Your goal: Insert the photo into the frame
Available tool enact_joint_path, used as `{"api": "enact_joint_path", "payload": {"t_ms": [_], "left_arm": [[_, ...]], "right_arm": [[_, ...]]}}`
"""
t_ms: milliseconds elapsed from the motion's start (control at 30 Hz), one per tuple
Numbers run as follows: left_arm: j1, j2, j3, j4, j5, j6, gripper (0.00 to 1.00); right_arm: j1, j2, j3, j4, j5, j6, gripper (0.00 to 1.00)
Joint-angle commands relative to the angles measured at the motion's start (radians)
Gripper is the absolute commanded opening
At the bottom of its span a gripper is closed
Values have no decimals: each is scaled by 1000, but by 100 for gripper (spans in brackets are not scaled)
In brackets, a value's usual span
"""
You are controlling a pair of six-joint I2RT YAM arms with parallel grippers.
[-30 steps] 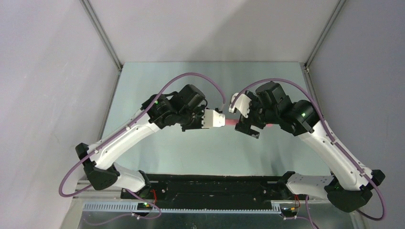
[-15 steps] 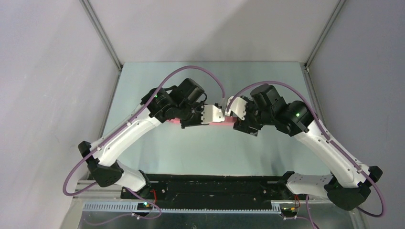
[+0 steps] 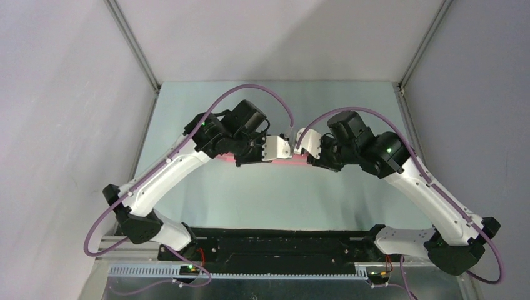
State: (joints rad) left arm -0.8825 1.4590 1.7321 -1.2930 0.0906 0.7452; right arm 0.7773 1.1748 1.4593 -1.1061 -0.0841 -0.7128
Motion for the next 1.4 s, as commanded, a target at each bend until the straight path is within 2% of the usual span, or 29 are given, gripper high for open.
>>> {"api": "enact_joint_path", "payload": {"t_ms": [0,100,167,267,300,333,367,400,433,467,600,767,1100,1367], "left_arm": [[1,8,69,40,31,-20,11],[7,19,82,41,13,-32,24],[9,23,88,40,1,-39,39],[14,23,103,42,-20,-46,51],[18,23,113,42,-25,-48,63],[21,23,118,43,-39,-57,69],[29,22,126,43,-42,-61,80],[35,20,130,44,-52,-68,85],[46,18,142,45,-57,-73,95],[52,16,148,46,-67,-84,97],[98,4,207,52,-114,-127,100],[142,-9,253,57,-170,-158,100],[211,-17,221,74,-132,-206,100],[218,-29,154,95,-101,-221,100]], "right_arm": [[6,14,28,1,5,-21,0],[7,13,40,0,4,-24,0],[7,16,52,-4,4,-22,0],[1,24,68,-12,1,-9,0],[-2,26,79,-14,-7,2,0],[-11,33,93,-18,-14,10,0],[-18,46,101,-22,-31,25,0],[-31,52,120,-33,-41,33,0],[-38,67,129,-38,-59,50,0],[-55,74,149,-47,-67,59,0],[-113,124,223,-52,-105,127,0],[-247,221,332,-56,-177,278,0],[-522,409,508,-74,-394,528,0],[-722,495,487,-42,-544,658,0]]}}
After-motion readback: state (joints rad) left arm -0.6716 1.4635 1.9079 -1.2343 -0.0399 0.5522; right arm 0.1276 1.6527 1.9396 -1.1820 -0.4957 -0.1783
